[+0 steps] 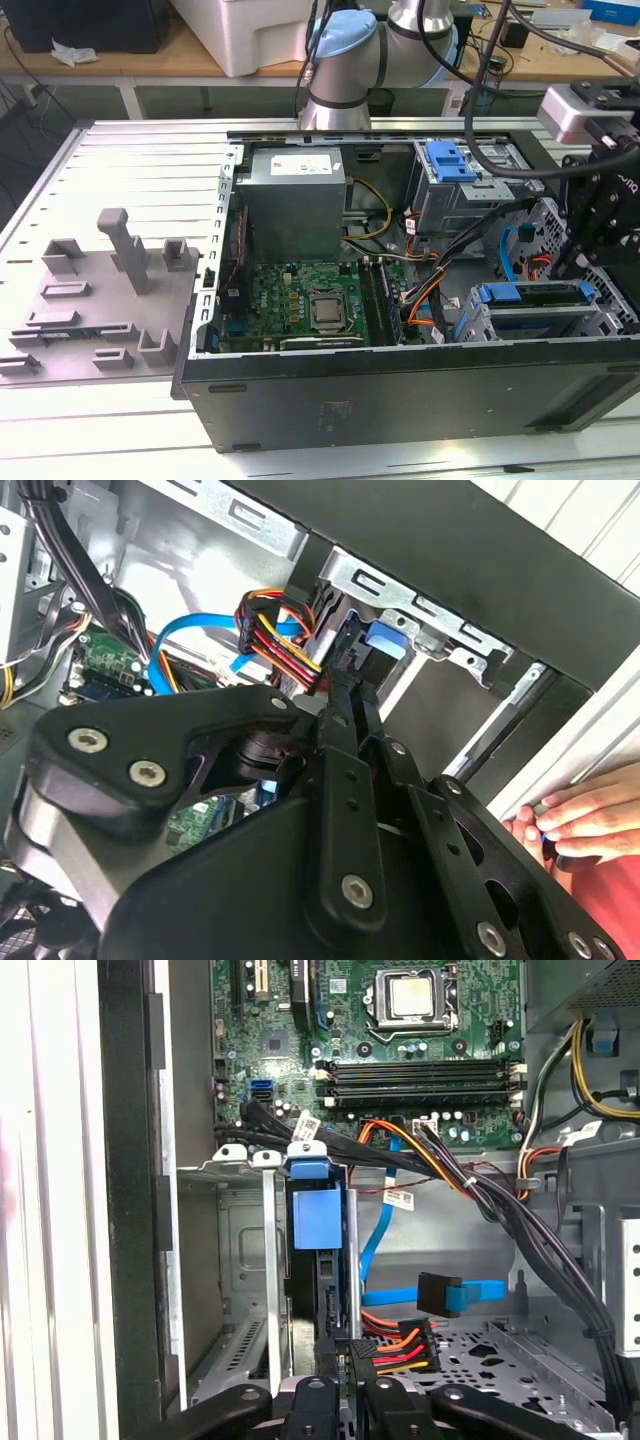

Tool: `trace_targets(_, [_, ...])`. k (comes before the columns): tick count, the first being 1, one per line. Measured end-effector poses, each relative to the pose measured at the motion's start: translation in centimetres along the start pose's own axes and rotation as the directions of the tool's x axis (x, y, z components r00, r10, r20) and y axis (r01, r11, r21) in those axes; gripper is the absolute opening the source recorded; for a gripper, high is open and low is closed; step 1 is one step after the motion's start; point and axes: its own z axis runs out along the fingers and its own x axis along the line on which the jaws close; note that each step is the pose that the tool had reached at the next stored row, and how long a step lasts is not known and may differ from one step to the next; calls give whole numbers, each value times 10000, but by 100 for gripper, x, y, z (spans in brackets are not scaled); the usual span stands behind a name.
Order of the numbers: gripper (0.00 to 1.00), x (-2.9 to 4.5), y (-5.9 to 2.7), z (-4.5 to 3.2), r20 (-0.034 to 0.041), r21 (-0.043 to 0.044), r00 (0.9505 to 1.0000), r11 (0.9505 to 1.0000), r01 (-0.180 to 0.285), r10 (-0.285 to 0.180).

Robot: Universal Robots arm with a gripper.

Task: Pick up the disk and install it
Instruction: 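Insert the first disk wire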

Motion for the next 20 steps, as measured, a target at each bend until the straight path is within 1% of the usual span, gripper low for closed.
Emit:
trace_targets(3, [16, 13, 0, 1, 3, 0, 10000, 10000, 5, -5])
trace_targets(20, [16, 13, 0, 25, 3, 1, 10000, 10000, 6, -6])
